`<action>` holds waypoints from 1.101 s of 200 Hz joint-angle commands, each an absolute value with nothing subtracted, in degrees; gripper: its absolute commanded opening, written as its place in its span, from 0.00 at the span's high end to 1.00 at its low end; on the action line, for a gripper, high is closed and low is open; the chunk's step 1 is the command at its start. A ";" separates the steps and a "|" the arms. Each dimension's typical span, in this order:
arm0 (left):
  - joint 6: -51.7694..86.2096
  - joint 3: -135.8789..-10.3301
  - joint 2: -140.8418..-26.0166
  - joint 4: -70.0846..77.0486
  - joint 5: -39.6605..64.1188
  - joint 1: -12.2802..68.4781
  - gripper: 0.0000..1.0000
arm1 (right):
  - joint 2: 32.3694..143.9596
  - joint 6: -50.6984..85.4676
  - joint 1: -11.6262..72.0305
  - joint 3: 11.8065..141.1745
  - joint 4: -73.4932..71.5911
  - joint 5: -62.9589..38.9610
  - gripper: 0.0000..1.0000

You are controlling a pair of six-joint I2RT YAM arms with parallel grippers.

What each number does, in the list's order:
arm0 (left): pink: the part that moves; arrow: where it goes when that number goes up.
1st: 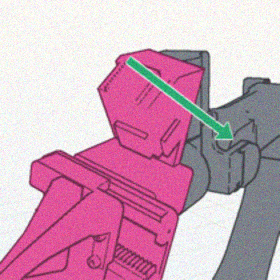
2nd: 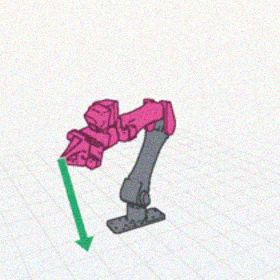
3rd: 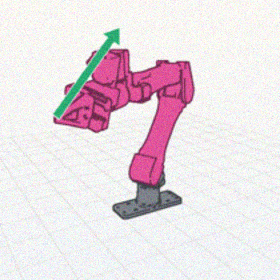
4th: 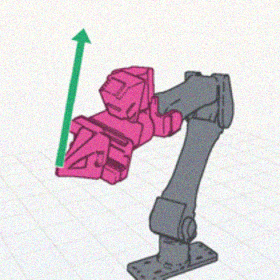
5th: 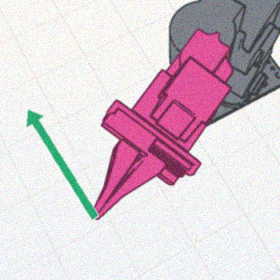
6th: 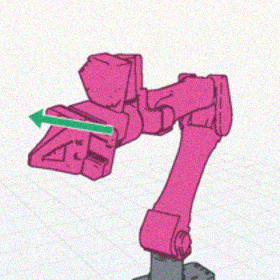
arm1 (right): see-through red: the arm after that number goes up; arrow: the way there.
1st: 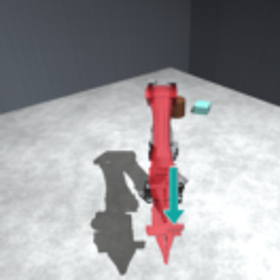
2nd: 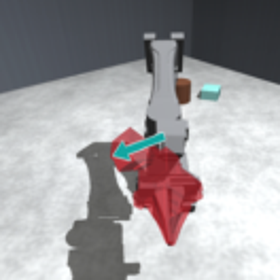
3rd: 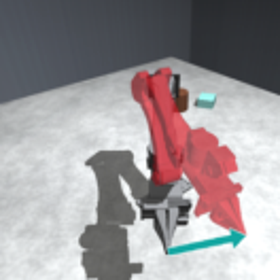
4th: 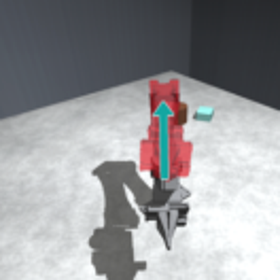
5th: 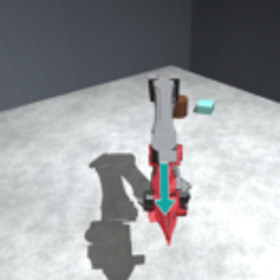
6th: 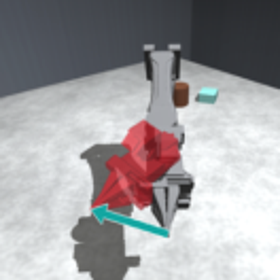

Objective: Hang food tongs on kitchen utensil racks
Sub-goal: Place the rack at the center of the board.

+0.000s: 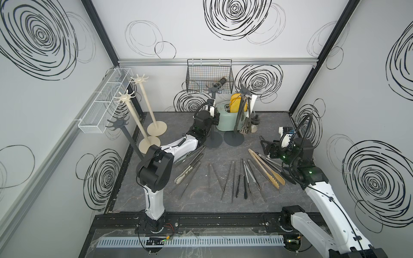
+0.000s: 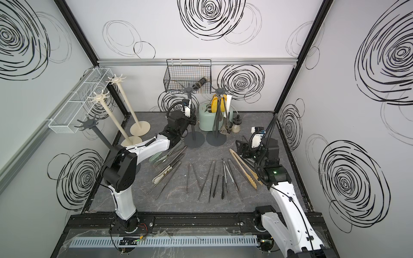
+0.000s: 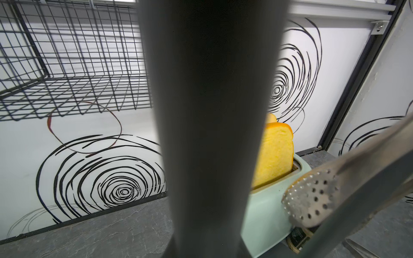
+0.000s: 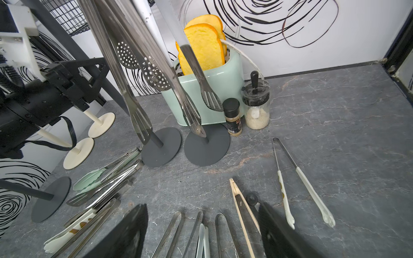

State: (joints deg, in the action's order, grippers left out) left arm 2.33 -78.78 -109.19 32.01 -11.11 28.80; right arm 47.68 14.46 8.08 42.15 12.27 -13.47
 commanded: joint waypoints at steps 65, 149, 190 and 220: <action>5.09 -78.83 -108.53 45.69 -9.84 28.88 1.00 | 47.55 13.79 7.65 41.16 10.94 -13.68 0.20; 5.18 -77.52 -110.38 46.82 -10.82 31.29 1.00 | 46.89 13.77 7.56 40.87 10.92 -13.96 0.20; 4.84 -77.42 -110.74 46.89 -11.07 31.90 1.00 | 46.69 13.75 7.60 40.69 10.94 -14.06 0.20; 4.08 -77.21 -110.57 46.28 -10.86 31.90 0.98 | 46.49 13.79 7.55 40.52 10.83 -14.04 0.19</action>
State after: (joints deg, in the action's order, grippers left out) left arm 2.57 -77.14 -110.69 37.58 -12.08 30.68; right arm 47.57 14.31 7.75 41.19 11.90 -13.56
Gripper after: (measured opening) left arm 0.219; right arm 0.805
